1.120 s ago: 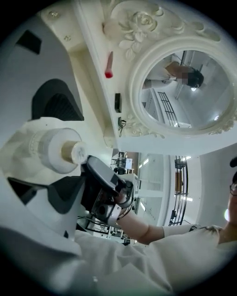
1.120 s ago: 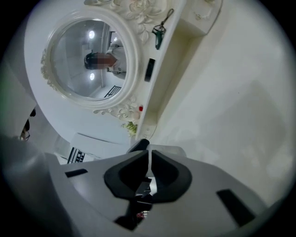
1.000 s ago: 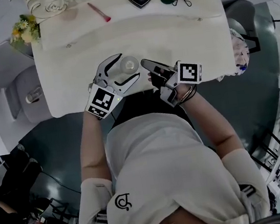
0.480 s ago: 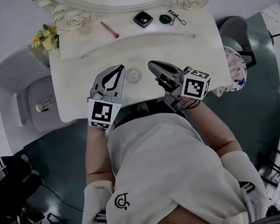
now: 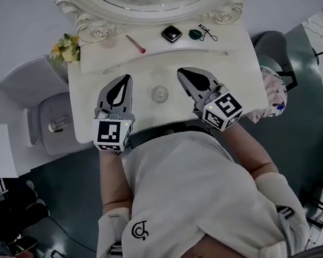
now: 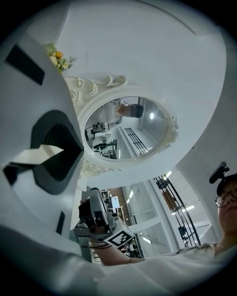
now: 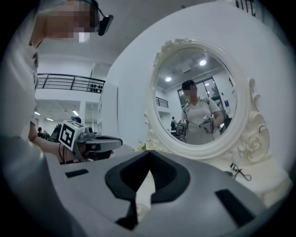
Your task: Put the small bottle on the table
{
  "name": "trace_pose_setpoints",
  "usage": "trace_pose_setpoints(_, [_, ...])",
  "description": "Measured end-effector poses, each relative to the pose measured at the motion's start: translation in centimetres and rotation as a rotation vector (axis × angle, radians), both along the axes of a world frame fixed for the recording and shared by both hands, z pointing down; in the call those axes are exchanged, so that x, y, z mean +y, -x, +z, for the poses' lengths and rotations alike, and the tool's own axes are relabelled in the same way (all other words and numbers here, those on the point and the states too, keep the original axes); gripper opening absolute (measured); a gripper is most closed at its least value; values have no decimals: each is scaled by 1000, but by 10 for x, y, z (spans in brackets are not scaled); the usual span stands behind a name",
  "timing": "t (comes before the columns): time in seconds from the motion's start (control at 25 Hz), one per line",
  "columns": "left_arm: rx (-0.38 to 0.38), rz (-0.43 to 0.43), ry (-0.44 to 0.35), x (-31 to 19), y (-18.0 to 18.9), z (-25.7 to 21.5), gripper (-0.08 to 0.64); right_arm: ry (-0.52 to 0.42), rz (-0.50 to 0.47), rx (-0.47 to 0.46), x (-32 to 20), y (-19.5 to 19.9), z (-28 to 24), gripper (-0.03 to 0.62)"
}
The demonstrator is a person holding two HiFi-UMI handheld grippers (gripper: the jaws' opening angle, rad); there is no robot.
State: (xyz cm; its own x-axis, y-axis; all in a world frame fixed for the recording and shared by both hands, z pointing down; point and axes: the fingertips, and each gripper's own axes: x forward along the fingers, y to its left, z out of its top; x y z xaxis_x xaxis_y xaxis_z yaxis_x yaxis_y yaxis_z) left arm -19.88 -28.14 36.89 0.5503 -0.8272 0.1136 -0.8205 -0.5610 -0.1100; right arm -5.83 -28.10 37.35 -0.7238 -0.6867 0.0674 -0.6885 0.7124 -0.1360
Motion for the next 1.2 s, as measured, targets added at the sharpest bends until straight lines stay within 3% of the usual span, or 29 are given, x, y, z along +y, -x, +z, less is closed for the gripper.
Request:
trace_pose_setpoints(0.2, [40,-32,0,-1,8,-7,14,-57,55,44,-5,-5,-1,8])
trace_pose_setpoints(0.48, [37,-36,7,4,7,-8,14,-122,95,111,-3,-9,-2,6])
trace_pose_setpoints(1.2, [10,-67,-6,12,7,-17,14,-133,111,126,3,-3,-1,6])
